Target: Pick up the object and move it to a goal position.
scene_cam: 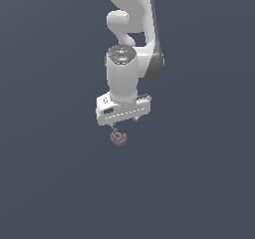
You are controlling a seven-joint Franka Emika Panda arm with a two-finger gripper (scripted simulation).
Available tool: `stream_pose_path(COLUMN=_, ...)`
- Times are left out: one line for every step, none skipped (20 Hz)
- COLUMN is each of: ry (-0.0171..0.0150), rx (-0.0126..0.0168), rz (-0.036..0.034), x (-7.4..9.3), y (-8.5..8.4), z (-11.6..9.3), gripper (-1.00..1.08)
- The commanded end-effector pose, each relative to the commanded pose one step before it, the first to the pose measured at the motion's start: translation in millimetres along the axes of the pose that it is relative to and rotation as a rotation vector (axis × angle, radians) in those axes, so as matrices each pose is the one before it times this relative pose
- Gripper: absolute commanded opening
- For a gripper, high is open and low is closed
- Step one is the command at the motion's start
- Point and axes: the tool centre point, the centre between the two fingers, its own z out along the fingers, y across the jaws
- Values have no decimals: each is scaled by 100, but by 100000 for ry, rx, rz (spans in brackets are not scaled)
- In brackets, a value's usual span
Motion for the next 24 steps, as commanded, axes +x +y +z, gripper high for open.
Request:
stream_pose_path(ry=-385, rx=-57, rz=-6703, x=-27, y=317, z=622, gripper=100)
stream_pose_path(ry=-149, rx=-5, rz=-2627, x=-20, y=121, z=246, gripper=100)
stream_pose_path(ry=-146, rx=3, rz=-2626, x=-24, y=120, z=246, gripper=100)
stream_pose_path(ry=-142, rx=11, rz=-2626, x=-27, y=118, z=246, gripper=100)
stream_pose_path(ry=-138, rx=19, rz=-2625, x=-31, y=117, z=246, gripper=100)
stream_pose_path(ry=-134, rx=27, rz=-2625, x=-34, y=115, z=246, gripper=100)
stream_pose_path(ry=-129, rx=34, rz=-2625, x=-38, y=113, z=246, gripper=100)
stream_pose_path(ry=-125, rx=41, rz=-2624, x=-41, y=111, z=246, gripper=100)
stream_pose_path(ry=-119, rx=48, rz=-2623, x=-44, y=109, z=246, gripper=100)
stream_pose_path(ry=-114, rx=54, rz=-2623, x=-47, y=106, z=246, gripper=100)
stream_pose_path(ry=-108, rx=60, rz=-2622, x=-50, y=104, z=246, gripper=100)
stream_pose_path(ry=-102, rx=66, rz=-2622, x=-53, y=102, z=246, gripper=100)
stream_pose_path(ry=-96, rx=72, rz=-2621, x=-56, y=99, z=245, gripper=100)
stream_pose_path(ry=-90, rx=77, rz=-2620, x=-58, y=97, z=245, gripper=100)
stream_pose_path(ry=-83, rx=82, rz=-2620, x=-61, y=94, z=245, gripper=100)
stream_pose_path(ry=-75, rx=86, rz=-2597, x=-63, y=91, z=243, gripper=100)
stream_pose_path(ry=-65, rx=86, rz=-2479, x=-62, y=84, z=231, gripper=100)
stream_pose_path(ry=-56, rx=84, rz=-2344, x=-61, y=78, z=219, gripper=100)
stream_pose_path(ry=-47, rx=82, rz=-2209, x=-59, y=71, z=206, gripper=100)
stream_pose_path(ry=-40, rx=79, rz=-2075, x=-57, y=65, z=193, gripper=100)
stream_pose_path(ry=-33, rx=76, rz=-1940, x=-55, y=59, z=181, gripper=100)
stream_pose_path(ry=-27, rx=72, rz=-1806, x=-52, y=54, z=168, gripper=100)
stream_pose_path(ry=-21, rx=68, rz=-1672, x=-49, y=48, z=155, gripper=100)
stream_pose_path(ry=-17, rx=63, rz=-1539, x=-45, y=43, z=143, gripper=100)
